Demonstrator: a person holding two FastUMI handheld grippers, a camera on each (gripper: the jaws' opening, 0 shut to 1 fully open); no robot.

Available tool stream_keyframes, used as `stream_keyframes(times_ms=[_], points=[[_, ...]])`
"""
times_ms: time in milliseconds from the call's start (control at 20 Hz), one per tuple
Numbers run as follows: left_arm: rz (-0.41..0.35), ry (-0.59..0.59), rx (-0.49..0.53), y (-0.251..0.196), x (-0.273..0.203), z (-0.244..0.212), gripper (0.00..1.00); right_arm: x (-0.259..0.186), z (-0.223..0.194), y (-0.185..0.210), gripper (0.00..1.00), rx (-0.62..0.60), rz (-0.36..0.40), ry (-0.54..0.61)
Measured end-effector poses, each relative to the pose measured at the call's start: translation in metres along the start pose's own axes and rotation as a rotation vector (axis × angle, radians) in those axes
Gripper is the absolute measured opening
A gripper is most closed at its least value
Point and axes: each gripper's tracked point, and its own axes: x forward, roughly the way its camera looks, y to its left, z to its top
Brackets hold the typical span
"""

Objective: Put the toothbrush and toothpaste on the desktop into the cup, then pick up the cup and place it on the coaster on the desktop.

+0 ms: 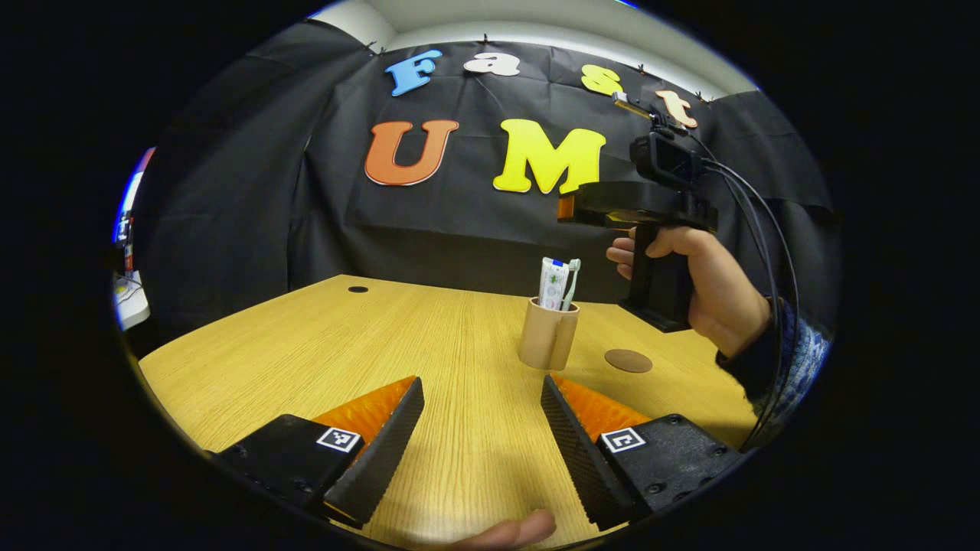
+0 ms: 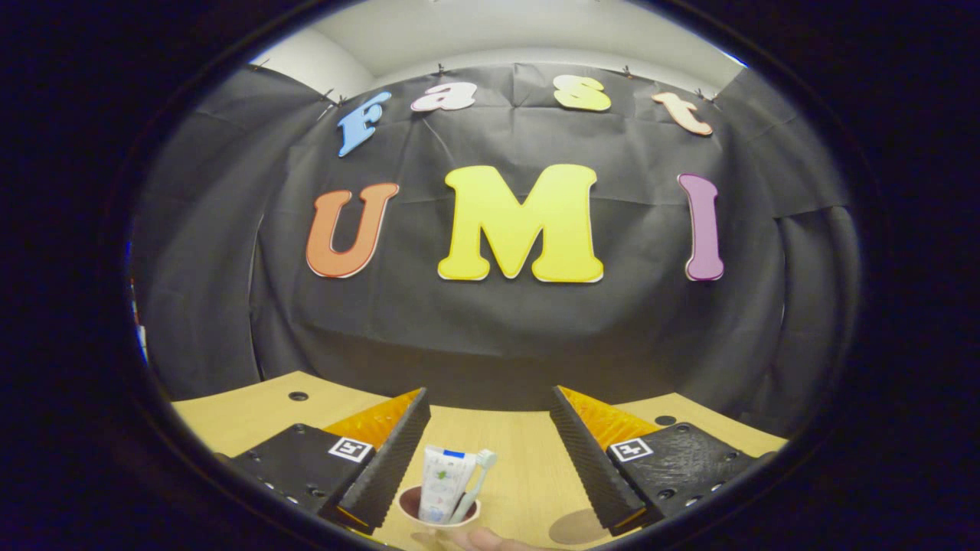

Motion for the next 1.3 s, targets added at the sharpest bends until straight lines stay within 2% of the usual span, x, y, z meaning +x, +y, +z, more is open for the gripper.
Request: stream_keyframes(times_ms=[150,250,450,600,700,800,900,1050,1200,1300], points=[[-0.021,0.049,-0.042,-0.013,0.026,0.012,0.98,-0.023,0.011,-0.024,0.93,0.009,0.016,0.007],[-0.041,0.098,-0.077,-0.024,0.045,0.019,0.98,-0.040,0.016,-0.048,0.94,0.019,0.013,0.008],[-0.055,0.155,-0.020,-0.036,0.085,0.040,0.98,-0.078,0.011,-0.092,0.94,0.002,0.013,0.000],[-0.102,0.243,0.006,-0.058,0.101,0.048,0.98,-0.106,-0.007,-0.122,0.94,-0.005,0.010,0.015],[-0.095,0.234,0.030,-0.063,0.108,0.065,0.97,-0.124,-0.023,-0.136,0.94,-0.001,0.035,0.044],[-0.082,0.278,0.051,-0.070,0.114,0.076,0.97,-0.141,-0.039,-0.155,0.93,0.005,0.038,0.076],[-0.015,0.327,0.062,-0.069,0.120,0.084,0.97,-0.159,-0.052,-0.170,0.94,0.028,0.055,0.094],[0.019,0.454,0.094,-0.080,0.130,0.084,0.95,-0.181,-0.065,-0.193,0.94,0.095,0.078,0.104],[0.009,0.691,0.046,-0.097,0.135,0.050,0.95,-0.194,-0.070,-0.218,0.95,0.127,0.058,0.091],[0.022,0.769,0.040,-0.102,0.144,0.031,0.94,-0.204,-0.073,-0.225,0.95,0.156,0.073,0.086]])
